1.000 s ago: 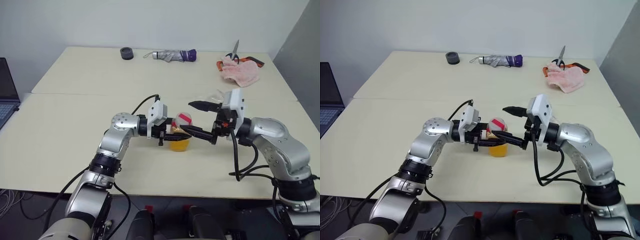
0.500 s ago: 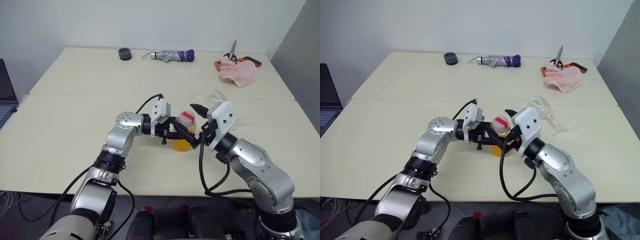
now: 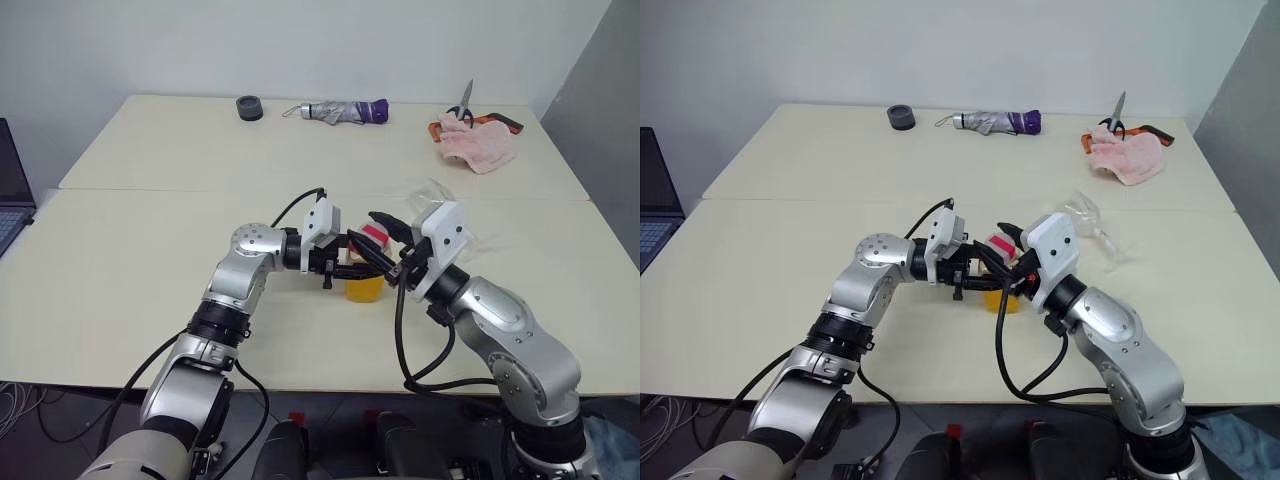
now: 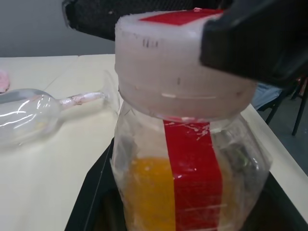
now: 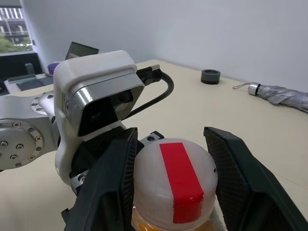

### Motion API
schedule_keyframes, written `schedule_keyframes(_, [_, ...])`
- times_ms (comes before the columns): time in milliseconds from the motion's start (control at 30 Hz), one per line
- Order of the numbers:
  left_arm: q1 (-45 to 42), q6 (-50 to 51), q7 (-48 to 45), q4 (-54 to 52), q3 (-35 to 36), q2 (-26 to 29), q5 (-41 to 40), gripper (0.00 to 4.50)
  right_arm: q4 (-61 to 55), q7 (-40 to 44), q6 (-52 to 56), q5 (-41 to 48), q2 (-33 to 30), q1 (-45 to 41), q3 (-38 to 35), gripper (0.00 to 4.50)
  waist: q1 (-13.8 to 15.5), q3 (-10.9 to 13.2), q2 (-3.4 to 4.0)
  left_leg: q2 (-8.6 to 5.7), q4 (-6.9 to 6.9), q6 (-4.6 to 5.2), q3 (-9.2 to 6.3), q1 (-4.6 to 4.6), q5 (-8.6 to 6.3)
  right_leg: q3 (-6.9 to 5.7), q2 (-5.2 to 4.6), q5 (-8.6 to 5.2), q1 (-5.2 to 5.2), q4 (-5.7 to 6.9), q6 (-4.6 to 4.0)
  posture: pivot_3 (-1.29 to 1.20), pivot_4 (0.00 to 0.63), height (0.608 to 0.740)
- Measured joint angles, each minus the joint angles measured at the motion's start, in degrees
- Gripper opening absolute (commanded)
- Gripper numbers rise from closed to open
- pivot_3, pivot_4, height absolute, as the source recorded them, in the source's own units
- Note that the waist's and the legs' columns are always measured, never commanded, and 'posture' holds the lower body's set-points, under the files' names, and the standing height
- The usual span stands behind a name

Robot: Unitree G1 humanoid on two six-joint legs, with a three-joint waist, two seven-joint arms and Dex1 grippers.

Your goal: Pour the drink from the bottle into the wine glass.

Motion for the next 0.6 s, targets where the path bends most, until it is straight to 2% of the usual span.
schedule_keyframes(67, [0.0, 0.06, -0.14, -0.01, 0.0, 0.04, 0.01, 1.82, 2.99, 5.72, -1.38, 2.31, -2.84, -1.9, -1.19, 1.87, 0.01, 0.0, 0.0, -0.01, 0.01, 0.0, 0.01, 0.01, 0.0, 0.0, 0.0, 0.0, 0.01, -0.01, 0.0, 0.0, 0.15, 0.74])
schedule_keyframes(200, [0.0, -0.16, -1.51, -0.44, -0.97, -0.2, 0.03, 1.82, 13.95, 25.36, -5.53, 7.26, -13.01, -9.85, -2.6, 1.87, 0.02, 0.01, 0.01, -0.04, 0.0, 0.02, 0.01, 0.02, -0.01, -0.03, -0.01, 0.0, 0.04, -0.04, 0.0, 0.0, 0.15, 0.74])
schedule_keyframes(267, [-0.1, -0.47, -1.55, -0.47, -1.1, -0.47, 0.01, 1.82, 19.87, 33.08, -7.14, 7.86, -15.65, -14.65, -1.66, 1.87, -0.12, 0.01, 0.02, 0.0, -0.01, 0.02, 0.02, 0.03, -0.01, -0.02, 0.01, 0.01, 0.03, -0.04, -0.01, 0.0, 0.15, 0.74])
schedule_keyframes(400, [-0.34, -0.51, -0.95, -0.46, -1.25, -0.95, 0.13, 1.82, 23.96, 38.19, -8.19, 8.52, -16.82, -17.19, -1.42, 1.87, 0.04, 0.02, 0.02, 0.03, -0.03, 0.02, -0.05, -0.02, -0.01, -0.08, 0.01, 0.0, 0.02, -0.04, -0.02, 0.0, 0.15, 0.74])
schedule_keyframes(500, [-0.35, -0.52, -0.29, -0.53, -1.1, -1.06, 0.18, 1.82, 21.51, 34.11, -7.92, 8.62, -15.09, -14.06, -3.51, 2.86, 0.1, 0.01, 0.02, 0.02, -0.02, 0.02, -0.04, -0.06, -0.01, -0.05, -0.07, 0.0, 0.01, -0.05, -0.02, 0.0, 0.15, 0.74])
schedule_keyframes(600, [-0.34, -0.54, 0.69, -0.5, -0.01, 0.1, 0.17, 1.82, 14.78, 25.6, -5.09, 9.05, -13.57, -7.45, -7.99, 3.9, 0.16, 0.02, 0.02, 0.03, -0.02, 0.01, -0.04, -0.09, -0.01, -0.01, -0.14, 0.0, -0.02, -0.02, -0.02, 0.0, 0.15, 0.74])
